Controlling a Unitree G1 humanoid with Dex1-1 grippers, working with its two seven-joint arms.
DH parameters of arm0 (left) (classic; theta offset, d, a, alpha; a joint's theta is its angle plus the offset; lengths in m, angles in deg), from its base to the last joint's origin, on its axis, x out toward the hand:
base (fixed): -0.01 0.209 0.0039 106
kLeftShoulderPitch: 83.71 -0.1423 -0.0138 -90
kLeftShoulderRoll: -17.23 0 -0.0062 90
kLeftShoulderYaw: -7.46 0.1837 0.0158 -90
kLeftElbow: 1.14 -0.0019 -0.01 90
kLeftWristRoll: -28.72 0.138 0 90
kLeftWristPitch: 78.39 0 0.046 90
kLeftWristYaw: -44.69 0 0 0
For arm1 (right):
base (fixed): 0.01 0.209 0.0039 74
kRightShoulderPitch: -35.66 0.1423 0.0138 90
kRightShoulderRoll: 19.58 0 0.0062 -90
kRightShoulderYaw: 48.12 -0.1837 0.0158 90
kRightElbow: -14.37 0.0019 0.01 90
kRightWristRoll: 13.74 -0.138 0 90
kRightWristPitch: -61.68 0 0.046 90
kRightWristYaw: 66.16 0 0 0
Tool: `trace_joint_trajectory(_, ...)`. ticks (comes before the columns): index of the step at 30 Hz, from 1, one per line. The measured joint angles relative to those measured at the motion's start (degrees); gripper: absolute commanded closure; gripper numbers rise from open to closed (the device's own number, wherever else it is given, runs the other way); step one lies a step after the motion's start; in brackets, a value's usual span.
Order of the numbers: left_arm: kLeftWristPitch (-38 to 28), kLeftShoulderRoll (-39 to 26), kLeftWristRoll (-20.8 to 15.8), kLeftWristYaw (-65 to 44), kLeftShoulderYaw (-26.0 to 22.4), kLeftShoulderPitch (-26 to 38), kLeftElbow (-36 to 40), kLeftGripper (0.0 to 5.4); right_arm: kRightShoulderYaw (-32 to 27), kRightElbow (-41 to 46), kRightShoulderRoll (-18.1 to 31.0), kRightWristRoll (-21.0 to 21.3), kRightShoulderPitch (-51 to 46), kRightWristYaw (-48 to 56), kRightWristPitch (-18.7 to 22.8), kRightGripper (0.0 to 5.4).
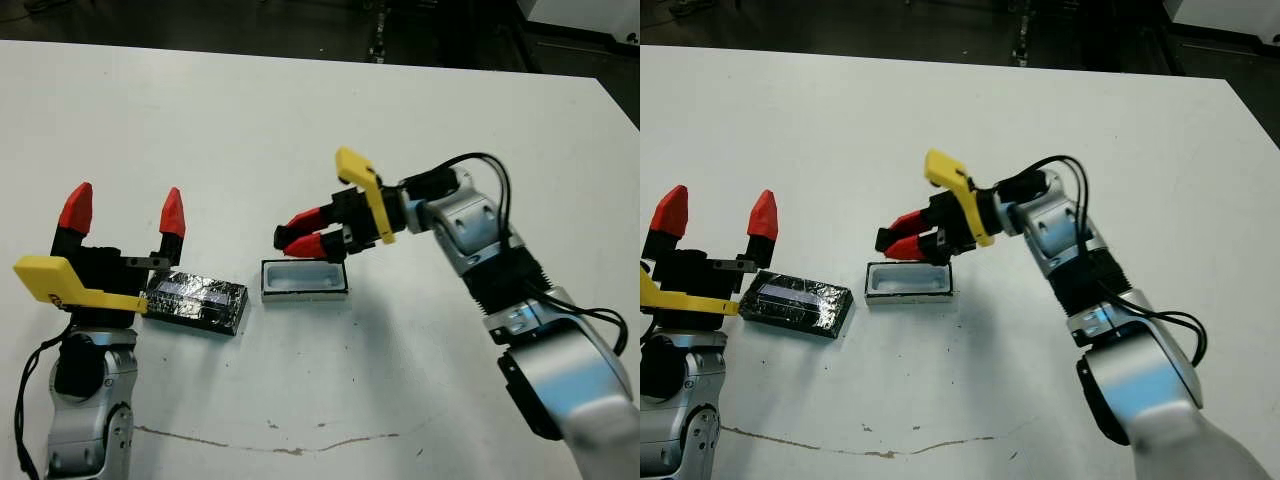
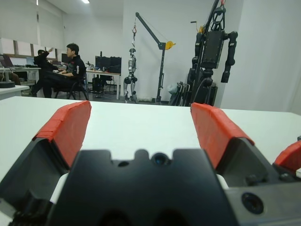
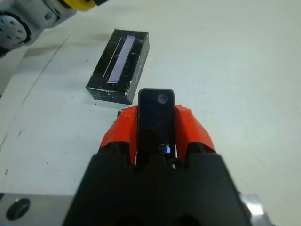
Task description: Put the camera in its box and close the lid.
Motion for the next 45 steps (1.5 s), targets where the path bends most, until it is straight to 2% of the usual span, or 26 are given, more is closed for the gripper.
trace_joint_trajectory(19,-0.43,0.03,-0.12,-0.84,0.24,0.0,-0.2,0.0,1.2,-1.42,-1.75,1.96,-1.38,-0.5,-2.3,3.71)
trace_joint_trajectory(45,-0.42,0.02,-0.1,-0.88,0.93,-0.03,-0.17,0.0,1.77,2.43,-0.46,2.67,-5.31,-1.61,-0.66,3.71)
